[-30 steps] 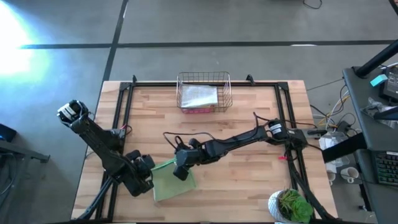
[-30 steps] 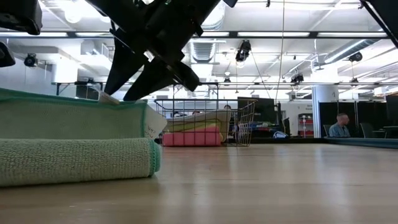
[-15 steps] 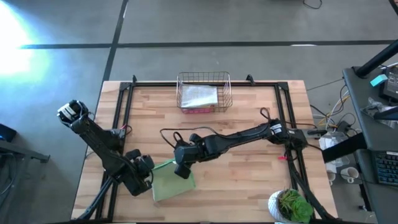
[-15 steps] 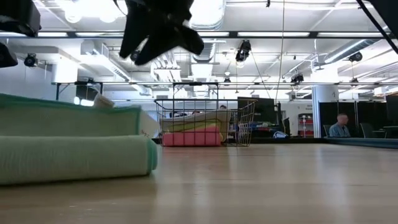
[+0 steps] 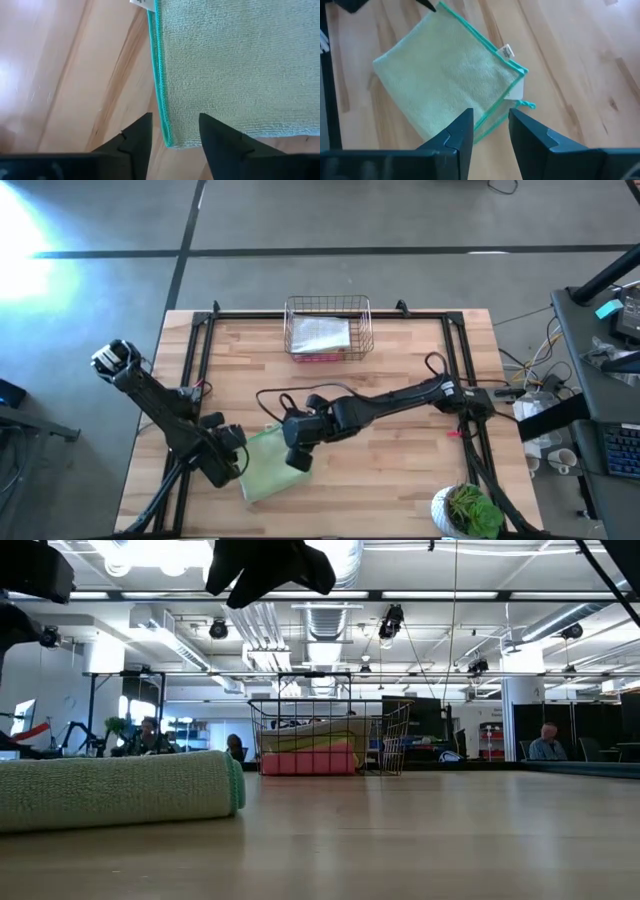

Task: Fold microfiber towels
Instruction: Fold the light green microfiber cloth

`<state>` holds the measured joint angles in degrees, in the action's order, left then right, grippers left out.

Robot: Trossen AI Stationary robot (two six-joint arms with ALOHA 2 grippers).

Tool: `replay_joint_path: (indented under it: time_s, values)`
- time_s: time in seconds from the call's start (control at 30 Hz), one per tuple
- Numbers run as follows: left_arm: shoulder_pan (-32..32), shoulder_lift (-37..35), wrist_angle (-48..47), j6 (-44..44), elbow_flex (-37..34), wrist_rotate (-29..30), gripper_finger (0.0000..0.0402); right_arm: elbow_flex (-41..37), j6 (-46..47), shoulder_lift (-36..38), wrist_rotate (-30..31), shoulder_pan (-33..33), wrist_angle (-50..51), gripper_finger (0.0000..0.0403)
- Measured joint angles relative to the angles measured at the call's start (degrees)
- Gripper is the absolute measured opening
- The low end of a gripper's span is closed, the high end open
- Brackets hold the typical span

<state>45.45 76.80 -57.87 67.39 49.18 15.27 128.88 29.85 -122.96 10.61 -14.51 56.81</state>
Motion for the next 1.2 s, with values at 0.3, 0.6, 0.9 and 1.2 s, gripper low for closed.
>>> replay_joint_path:
  time_s: [0.3, 0.6, 0.9, 1.2]
  values:
    - [0.1, -3.6, -1.3, -2.0, 4.3, -0.9, 0.0150, 0.0, -0.6, 0.0, 0.0, -0.8, 6.5, 0.0114]
    - [4.3, -3.0, -1.4, 7.1, 5.5, -6.9, 0.0150, -0.8, -4.4, 0.0, 0.0, -2.2, 10.0, 0.0114]
    - [9.3, -2.4, -1.1, 19.9, 5.3, -8.0, 0.0150, -4.1, -11.0, 0.0, -3.1, 2.2, 5.2, 0.0114]
    - [10.5, -2.6, -1.2, 21.3, 4.6, -9.6, 0.0150, -14.0, -2.2, 0.0, -20.1, 9.9, -14.7, 0.0114]
